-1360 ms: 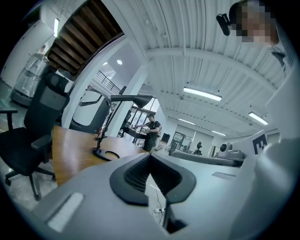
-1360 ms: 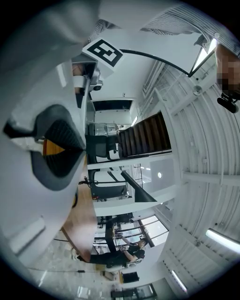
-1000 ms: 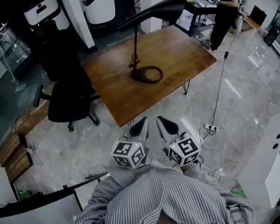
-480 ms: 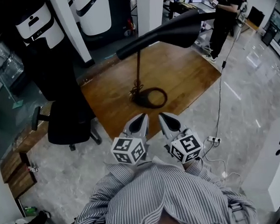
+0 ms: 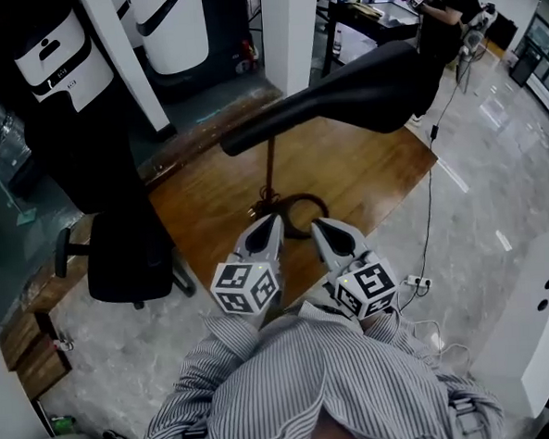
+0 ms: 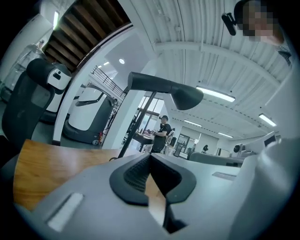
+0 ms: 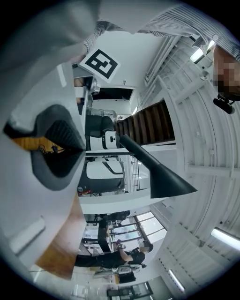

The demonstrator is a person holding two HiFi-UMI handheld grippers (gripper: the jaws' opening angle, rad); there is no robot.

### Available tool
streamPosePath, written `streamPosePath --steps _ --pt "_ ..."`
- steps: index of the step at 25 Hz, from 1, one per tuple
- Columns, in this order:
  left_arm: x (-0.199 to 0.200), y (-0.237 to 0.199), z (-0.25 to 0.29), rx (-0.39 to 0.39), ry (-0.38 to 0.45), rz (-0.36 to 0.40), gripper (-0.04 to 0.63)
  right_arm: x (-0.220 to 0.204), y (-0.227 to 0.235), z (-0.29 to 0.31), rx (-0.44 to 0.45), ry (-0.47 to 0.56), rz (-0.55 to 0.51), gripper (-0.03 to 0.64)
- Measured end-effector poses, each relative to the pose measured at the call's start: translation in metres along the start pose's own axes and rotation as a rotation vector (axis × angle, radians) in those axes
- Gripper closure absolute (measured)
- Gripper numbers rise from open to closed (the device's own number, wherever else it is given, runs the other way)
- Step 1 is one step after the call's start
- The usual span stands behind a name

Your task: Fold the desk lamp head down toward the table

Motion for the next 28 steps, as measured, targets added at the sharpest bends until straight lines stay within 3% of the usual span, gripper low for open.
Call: streamPosePath --steps 5,10,15,18,22,28 --pt "0.013 -0.005 0.021 0.058 0.030 0.040 0.595 0.007 0.028 0.014 0.033 -0.004 0.003 0.617" --pt "0.032 -0.015 0.029 0.120 0.045 0.111 0.595 0.015 0.044 0.023 0.121 0.018 0.047 0.617" --pt "0.048 -0.020 0.044 0.104 0.041 0.230 0.572 0.019 0.054 0.024 0.129 0.019 0.024 0.615" --pt "0.053 -0.019 0.054 0.062 0.025 0.264 0.508 0.022 0.057 0.028 0.146 -0.016 0.011 0.615" --pt "0.054 -0.022 0.066 0.039 0.001 0.278 0.483 0.033 0.063 0.029 0.110 -0.034 -0.037 0.614" --pt "0.055 -0.027 0.082 0.038 -0.052 0.273 0.488 0.070 0.081 0.011 0.028 0.057 -0.103 0.563"
Point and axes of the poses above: the fingertips, and each gripper's own axes: z forward along the fingers, y to its right, x out of its top, the point moved 10 cm from there along -z, backward along the fingers
